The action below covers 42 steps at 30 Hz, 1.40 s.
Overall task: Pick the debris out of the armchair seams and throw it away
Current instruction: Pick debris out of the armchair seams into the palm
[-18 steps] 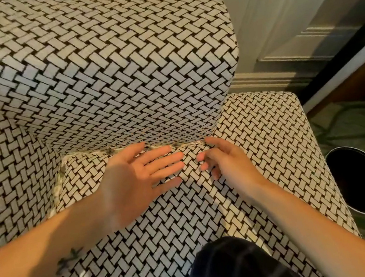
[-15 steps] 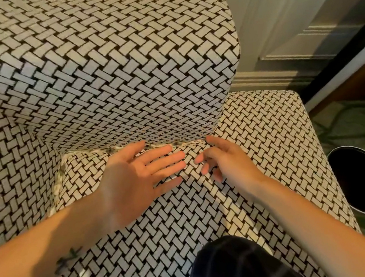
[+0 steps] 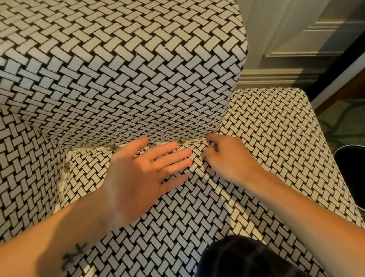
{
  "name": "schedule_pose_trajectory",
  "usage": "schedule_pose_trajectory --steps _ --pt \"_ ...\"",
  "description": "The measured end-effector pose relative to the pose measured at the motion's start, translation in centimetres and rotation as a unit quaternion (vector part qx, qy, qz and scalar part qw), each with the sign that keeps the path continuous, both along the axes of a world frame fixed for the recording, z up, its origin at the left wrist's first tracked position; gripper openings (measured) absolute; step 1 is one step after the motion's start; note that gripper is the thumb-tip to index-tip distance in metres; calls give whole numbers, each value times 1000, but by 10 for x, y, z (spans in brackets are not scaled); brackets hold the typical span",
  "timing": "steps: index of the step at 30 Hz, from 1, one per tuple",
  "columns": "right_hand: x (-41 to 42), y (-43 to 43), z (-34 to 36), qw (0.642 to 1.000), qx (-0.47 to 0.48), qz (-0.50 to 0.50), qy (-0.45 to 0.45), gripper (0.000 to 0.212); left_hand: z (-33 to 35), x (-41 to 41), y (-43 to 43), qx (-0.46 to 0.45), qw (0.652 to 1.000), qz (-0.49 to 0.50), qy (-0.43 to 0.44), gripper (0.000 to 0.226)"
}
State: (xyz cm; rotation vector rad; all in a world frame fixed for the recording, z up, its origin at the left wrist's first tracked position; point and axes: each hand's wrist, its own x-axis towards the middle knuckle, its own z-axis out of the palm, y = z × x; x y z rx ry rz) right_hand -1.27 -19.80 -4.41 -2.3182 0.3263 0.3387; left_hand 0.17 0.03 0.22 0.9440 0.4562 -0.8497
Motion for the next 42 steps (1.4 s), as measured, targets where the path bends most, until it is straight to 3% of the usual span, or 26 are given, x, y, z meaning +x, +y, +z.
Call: schedule_pose_trajectory --steps 3,5,13,19,23,25,29,35,38,42 --pt "9 2 -1 990 -134 40 11 23 -1 0 0 7 1000 0 -5 56" --pt "15 5 -2 982 -178 49 31 22 0 0 -1 9 1000 0 -2 56" --pt "42 4 0 971 -201 88 97 32 0 2 1 10 1000 11 5 58" --pt "38 -17 3 987 -27 62 149 29 -2 1 2 10 1000 4 10 58" --pt "42 5 6 955 -230 140 123 37 -6 2 3 30 999 -1 11 59" --pt "48 13 9 941 -267 160 134 37 -6 0 2 49 999 -12 13 59" --pt "53 4 7 969 -121 110 183 34 -10 -1 3 85 995 -45 9 61" --pt "38 -21 1 985 31 72 152 29 -17 -1 5 112 993 -41 13 62" --pt "39 -15 1 985 10 71 157 29 -20 0 6 109 993 -33 25 61" --pt "52 10 10 965 -158 115 174 45 -23 1 8 104 993 -31 35 60"
